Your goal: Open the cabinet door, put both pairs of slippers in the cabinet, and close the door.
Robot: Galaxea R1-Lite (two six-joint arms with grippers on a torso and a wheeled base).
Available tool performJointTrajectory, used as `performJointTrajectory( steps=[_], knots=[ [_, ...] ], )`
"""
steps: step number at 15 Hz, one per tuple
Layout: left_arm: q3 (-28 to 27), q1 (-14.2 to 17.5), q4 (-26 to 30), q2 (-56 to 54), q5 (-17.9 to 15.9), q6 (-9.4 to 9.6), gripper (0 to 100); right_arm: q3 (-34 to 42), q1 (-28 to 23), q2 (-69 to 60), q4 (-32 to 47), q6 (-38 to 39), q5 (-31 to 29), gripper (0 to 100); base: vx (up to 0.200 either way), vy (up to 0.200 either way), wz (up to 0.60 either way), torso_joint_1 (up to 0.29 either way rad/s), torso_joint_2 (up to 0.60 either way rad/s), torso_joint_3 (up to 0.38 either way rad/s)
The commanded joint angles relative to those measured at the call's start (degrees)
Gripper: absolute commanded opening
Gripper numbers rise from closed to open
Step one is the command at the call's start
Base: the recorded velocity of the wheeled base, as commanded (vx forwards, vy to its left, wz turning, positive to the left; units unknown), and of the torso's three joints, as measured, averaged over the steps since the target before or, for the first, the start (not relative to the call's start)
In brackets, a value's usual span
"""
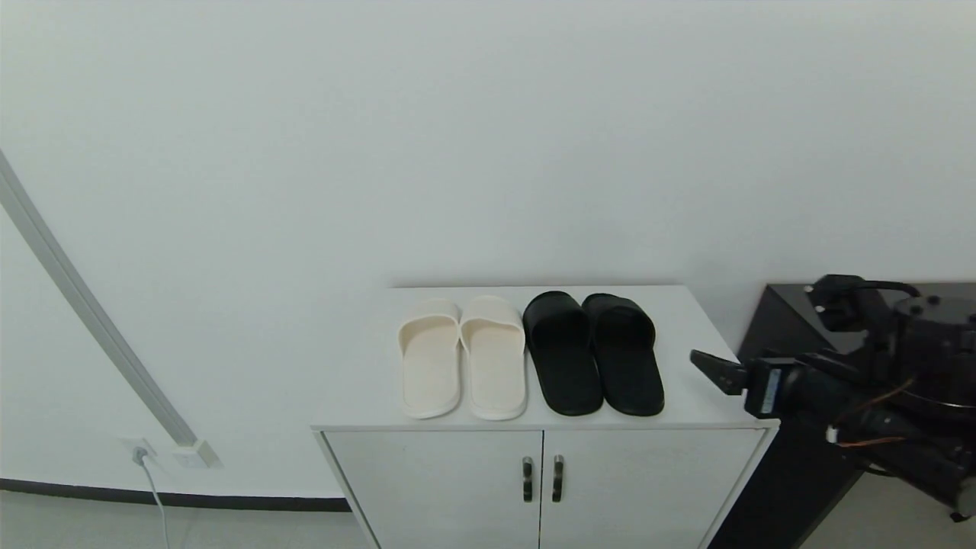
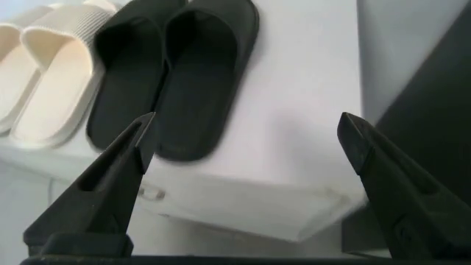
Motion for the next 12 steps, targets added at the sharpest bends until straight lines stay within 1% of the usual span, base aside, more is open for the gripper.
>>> performJointTrajectory(
  steps=[1,7,12],
  knots=[
    [0.00,0.00,0.00,0.07,0.00,-0.01,100,-8.52,5.10,12.17,-0.54,0.11,-4.67,100,0.000,0.000,0.00,0.000,0.00,0.000],
    [0.00,0.00,0.00,0.07,0.00,-0.01,100,-20.82,9.31,22.54,-0.45,-0.42,-12.23,100,0.000,0.000,0.00,0.000,0.00,0.000],
    [0.00,0.00,0.00,0.07,0.00,-0.01,100,-29.17,9.49,30.19,-0.54,-0.42,-13.46,100,0.000,0.000,0.00,0.000,0.00,0.000]
  ],
)
